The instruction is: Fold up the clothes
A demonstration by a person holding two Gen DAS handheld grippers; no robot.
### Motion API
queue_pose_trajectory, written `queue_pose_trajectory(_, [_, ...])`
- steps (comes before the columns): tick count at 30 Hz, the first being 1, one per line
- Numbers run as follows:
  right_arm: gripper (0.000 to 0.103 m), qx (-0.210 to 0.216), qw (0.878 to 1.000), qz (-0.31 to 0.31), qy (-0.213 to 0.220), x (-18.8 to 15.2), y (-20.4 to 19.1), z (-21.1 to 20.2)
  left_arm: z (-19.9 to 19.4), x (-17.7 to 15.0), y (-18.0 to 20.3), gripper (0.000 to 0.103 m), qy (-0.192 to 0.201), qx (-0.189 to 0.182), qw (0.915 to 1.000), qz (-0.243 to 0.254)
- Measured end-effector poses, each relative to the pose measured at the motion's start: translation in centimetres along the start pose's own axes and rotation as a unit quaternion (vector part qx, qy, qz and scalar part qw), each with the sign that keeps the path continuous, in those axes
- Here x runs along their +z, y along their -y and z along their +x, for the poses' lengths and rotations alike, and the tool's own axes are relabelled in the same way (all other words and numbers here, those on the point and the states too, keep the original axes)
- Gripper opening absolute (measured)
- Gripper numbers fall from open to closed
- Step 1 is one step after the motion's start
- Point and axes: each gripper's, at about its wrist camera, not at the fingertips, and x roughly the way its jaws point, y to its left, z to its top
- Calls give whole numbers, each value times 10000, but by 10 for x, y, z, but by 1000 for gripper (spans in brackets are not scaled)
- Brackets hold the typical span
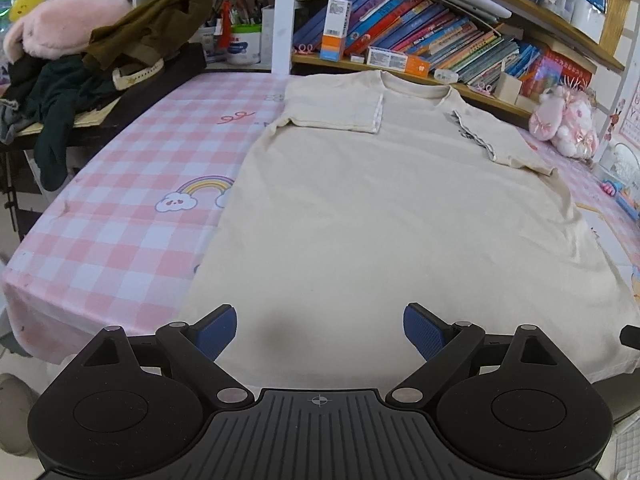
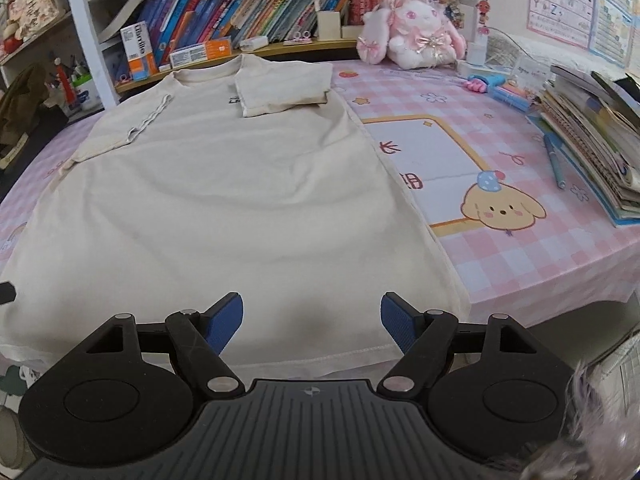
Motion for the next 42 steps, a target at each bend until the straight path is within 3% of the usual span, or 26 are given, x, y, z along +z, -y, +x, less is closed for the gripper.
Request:
queue_pose_trajectory(8, [78, -146, 9997, 194, -98, 0, 10, 2, -14, -3, -11, 99, 451, 94, 9989, 128])
queue_pose_trajectory(12, [80, -219, 9994, 226, -151, -2, 15, 1, -11, -8, -10, 103, 218, 80, 9993, 299])
queue_pose_trajectory(17, [83, -276, 9993, 201, -182, -3, 18, 0, -7, -10, -10, 103, -72, 119, 9998, 107])
queue_pose_trajectory(23, [86, -344, 9989, 260, -204, -6, 23, -1, -11, -11, -21, 103, 82, -162, 9996, -209])
queue_pose_trajectory(34, [89, -485, 9976, 436, -242, -6, 31, 1, -13, -13, -25, 103, 145, -133, 9983, -556])
queue_pose_trajectory(42, [98, -426, 9974, 530, -247, -9, 34, -1, -16, -16, -31, 103, 152, -156, 9974, -680])
